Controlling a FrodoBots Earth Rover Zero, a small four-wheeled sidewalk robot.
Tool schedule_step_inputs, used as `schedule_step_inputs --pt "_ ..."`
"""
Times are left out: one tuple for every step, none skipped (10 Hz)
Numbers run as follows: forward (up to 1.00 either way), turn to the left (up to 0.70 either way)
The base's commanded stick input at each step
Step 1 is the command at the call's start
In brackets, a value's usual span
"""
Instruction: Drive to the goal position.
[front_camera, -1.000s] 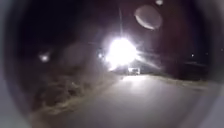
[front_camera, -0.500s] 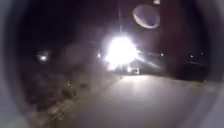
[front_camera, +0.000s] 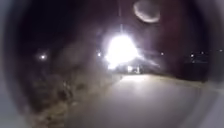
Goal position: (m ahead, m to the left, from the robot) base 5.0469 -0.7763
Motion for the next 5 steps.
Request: schedule_step_inputs --pt "0.85 0.00" --pt "0.85 0.00" --pt "0.85 0.00" --pt "0.85 -0.32" --pt "0.85 -0.34"
